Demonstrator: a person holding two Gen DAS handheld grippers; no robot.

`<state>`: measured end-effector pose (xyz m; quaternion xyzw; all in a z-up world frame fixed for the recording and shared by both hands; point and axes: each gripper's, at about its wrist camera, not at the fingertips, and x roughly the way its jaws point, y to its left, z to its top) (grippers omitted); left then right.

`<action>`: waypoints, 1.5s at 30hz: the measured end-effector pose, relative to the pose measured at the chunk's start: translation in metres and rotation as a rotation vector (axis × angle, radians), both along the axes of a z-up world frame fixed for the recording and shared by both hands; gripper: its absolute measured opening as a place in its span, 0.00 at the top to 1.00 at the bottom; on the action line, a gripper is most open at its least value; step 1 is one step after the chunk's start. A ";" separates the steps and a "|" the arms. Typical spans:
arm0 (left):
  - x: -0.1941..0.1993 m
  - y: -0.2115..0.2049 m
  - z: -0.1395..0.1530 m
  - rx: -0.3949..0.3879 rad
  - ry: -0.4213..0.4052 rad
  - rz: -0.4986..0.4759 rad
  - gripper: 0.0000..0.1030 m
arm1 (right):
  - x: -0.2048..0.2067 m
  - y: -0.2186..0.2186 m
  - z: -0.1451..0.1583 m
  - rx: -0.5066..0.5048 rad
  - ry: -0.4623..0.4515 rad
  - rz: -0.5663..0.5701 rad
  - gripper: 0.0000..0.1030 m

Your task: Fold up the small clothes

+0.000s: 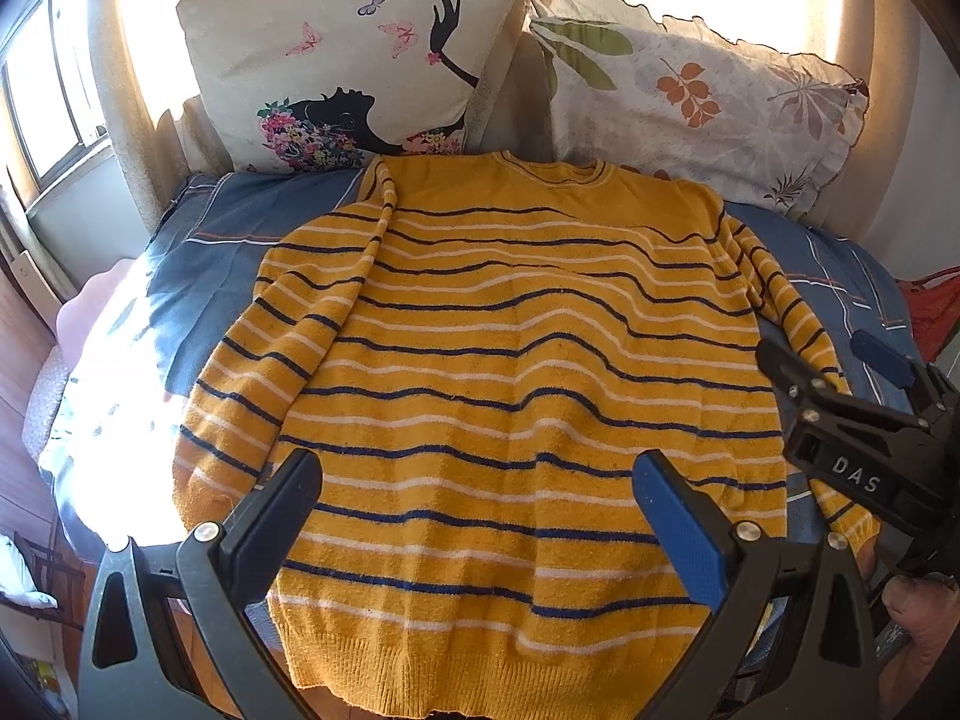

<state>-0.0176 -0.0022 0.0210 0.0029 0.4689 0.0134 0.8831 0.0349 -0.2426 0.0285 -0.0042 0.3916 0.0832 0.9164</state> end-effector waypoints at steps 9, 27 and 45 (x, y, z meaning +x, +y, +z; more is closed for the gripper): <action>-0.011 -0.002 0.001 0.034 -0.030 -0.007 0.00 | -0.003 -0.007 0.012 0.084 -0.033 0.038 0.00; -0.005 0.005 -0.008 0.035 -0.018 0.024 0.00 | 0.002 -0.015 -0.027 0.198 0.246 0.041 0.08; 0.024 0.059 -0.037 0.046 0.093 0.189 0.01 | -0.029 -0.176 -0.050 0.192 0.390 -0.238 0.19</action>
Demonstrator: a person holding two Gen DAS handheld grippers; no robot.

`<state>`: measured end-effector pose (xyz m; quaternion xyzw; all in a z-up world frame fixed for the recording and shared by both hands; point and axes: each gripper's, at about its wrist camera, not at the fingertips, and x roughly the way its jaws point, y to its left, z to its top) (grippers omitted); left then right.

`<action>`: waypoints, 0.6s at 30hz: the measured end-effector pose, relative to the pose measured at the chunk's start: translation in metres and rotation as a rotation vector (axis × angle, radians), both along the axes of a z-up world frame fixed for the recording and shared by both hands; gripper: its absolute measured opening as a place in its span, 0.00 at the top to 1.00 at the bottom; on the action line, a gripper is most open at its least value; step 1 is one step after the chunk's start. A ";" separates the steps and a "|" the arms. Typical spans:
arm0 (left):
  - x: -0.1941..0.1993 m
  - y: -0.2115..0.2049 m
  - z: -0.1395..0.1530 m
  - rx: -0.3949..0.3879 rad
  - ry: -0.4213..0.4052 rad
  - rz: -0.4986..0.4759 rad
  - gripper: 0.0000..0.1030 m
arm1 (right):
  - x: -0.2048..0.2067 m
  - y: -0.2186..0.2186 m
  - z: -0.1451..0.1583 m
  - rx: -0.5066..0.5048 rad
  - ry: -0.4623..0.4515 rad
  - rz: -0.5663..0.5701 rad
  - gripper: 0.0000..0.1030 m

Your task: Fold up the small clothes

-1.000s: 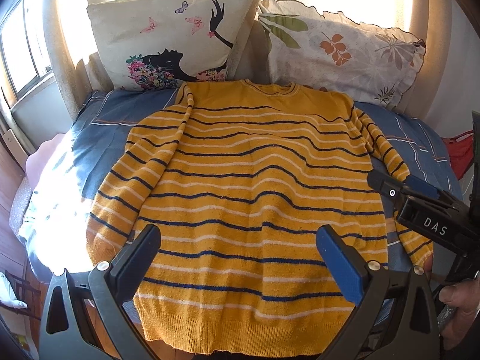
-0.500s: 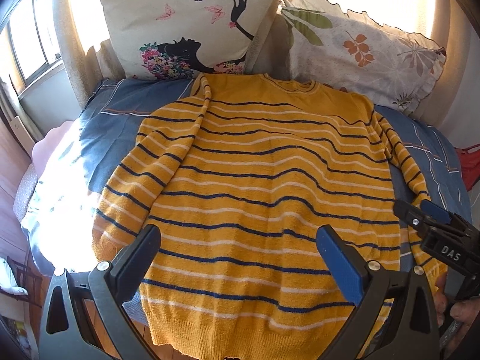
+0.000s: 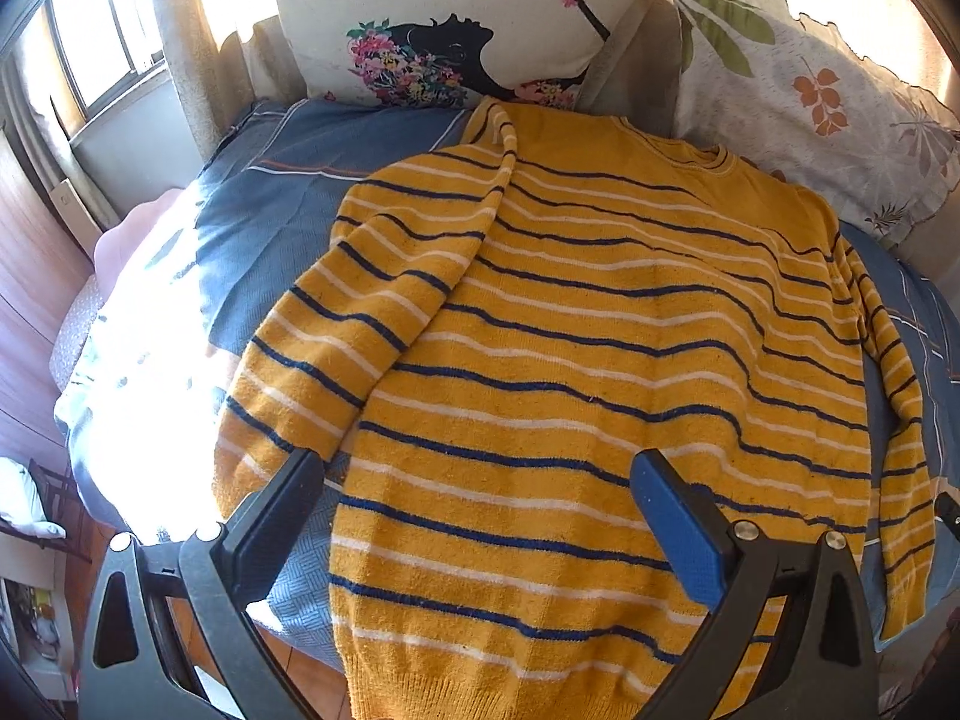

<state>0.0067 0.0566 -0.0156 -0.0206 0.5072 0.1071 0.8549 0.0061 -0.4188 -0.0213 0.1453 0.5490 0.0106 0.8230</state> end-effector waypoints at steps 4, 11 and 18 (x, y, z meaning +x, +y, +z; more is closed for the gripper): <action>0.004 -0.016 -0.005 -0.009 0.015 -0.027 0.01 | -0.006 -0.006 -0.009 -0.005 0.033 0.005 0.19; 0.011 -0.038 -0.001 -0.018 0.002 -0.080 0.01 | -0.015 -0.008 -0.023 -0.010 0.069 0.006 0.19; 0.012 -0.048 -0.003 -0.021 0.009 -0.098 0.01 | -0.008 0.005 -0.016 -0.071 0.058 0.026 0.19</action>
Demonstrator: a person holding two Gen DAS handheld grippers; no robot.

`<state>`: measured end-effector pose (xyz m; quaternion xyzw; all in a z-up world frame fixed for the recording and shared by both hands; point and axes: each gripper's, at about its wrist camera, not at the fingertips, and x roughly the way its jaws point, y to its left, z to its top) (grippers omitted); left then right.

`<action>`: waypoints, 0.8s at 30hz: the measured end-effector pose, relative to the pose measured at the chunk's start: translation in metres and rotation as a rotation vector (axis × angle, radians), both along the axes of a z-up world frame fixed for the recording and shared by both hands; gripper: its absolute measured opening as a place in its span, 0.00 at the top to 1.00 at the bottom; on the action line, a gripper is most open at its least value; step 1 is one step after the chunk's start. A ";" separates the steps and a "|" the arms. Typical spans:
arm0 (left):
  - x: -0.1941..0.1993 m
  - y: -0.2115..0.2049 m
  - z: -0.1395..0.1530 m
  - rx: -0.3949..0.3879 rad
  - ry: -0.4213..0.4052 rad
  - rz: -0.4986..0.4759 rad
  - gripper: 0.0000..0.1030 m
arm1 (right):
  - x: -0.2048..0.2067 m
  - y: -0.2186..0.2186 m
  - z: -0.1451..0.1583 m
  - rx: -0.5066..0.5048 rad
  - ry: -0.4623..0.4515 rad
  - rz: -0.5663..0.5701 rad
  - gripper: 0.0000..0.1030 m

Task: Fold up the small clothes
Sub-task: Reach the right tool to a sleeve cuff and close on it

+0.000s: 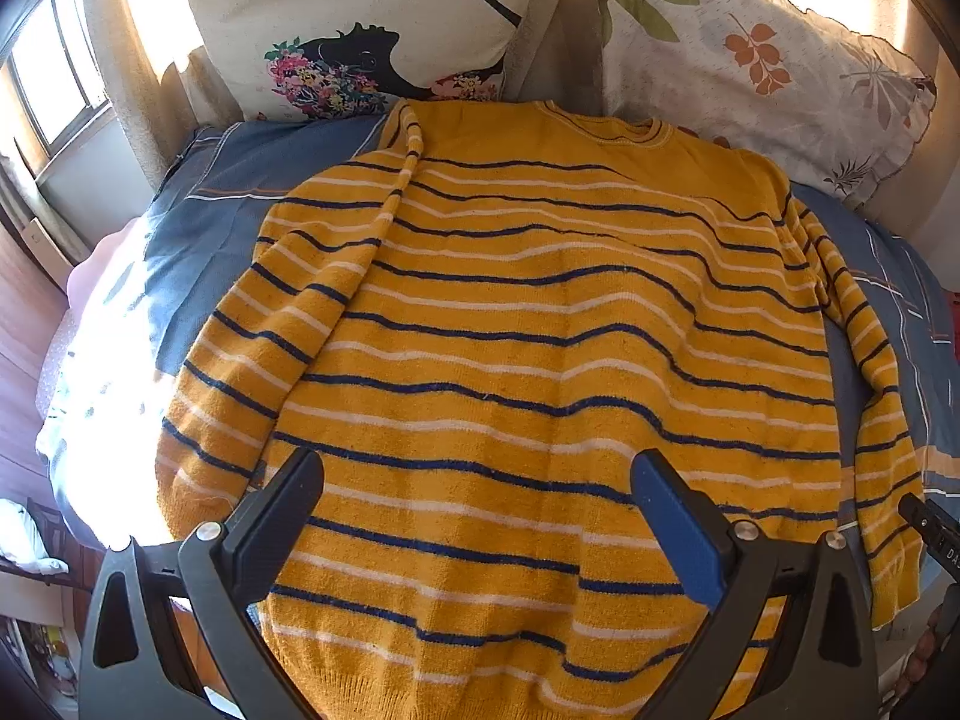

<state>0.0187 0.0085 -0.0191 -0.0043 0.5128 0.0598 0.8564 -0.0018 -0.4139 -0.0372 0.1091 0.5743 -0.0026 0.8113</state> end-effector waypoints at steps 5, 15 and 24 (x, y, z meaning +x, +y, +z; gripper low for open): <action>-0.005 -0.010 -0.004 0.004 0.010 -0.021 0.01 | 0.009 0.033 0.004 -0.137 0.009 0.080 0.19; -0.019 -0.020 -0.004 0.028 0.001 -0.045 0.01 | 0.020 0.108 0.020 -0.217 -0.074 0.302 0.19; -0.027 -0.003 -0.004 0.019 0.007 0.012 0.01 | 0.022 0.114 0.013 -0.205 -0.053 0.306 0.19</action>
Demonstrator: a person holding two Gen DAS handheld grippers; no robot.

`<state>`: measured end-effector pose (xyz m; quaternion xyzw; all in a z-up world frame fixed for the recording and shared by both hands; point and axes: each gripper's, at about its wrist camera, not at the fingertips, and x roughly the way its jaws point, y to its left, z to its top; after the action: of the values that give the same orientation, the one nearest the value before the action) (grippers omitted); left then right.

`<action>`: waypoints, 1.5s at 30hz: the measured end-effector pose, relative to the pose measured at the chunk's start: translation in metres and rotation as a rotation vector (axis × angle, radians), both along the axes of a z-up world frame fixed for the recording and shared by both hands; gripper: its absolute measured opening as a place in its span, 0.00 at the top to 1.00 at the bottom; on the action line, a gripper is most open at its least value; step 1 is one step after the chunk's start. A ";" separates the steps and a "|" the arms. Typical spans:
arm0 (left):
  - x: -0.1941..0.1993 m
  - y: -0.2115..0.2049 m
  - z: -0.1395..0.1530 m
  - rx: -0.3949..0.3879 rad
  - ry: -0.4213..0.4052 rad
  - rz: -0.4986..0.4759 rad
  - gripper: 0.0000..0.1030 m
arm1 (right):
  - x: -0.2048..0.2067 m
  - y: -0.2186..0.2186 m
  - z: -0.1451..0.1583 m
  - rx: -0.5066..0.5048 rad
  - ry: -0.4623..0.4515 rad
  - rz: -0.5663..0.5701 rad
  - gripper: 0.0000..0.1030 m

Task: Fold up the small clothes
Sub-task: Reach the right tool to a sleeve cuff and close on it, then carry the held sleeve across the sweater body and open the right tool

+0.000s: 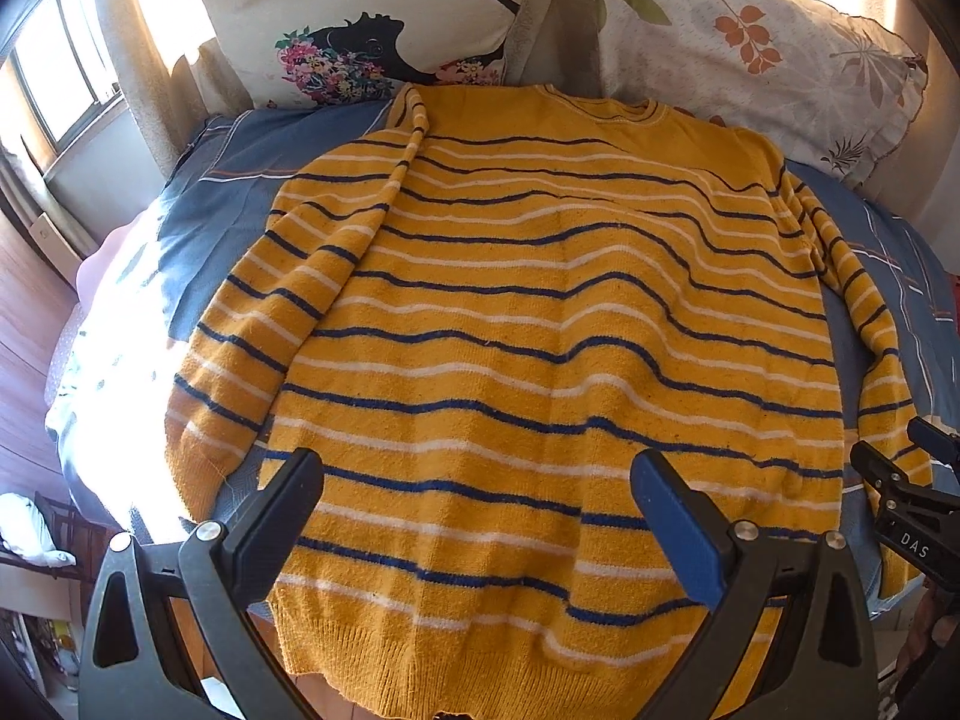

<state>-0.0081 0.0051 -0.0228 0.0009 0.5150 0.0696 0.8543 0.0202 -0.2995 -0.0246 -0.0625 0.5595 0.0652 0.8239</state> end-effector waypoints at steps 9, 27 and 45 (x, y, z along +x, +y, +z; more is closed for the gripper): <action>0.002 -0.002 -0.003 -0.016 0.008 0.006 0.01 | -0.030 -0.110 -0.016 0.142 0.073 -0.256 0.19; 0.020 -0.010 0.010 -0.007 -0.016 0.008 0.01 | -0.045 -0.180 0.013 0.316 -0.007 -0.347 0.92; -0.018 0.093 0.010 0.097 0.069 0.253 0.01 | 0.078 -0.314 0.047 0.095 -0.099 -0.486 0.93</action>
<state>-0.0259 0.0976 -0.0127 -0.0203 0.5360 0.2013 0.8196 0.0983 -0.6134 0.0229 0.1095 0.5135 -0.1118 0.8437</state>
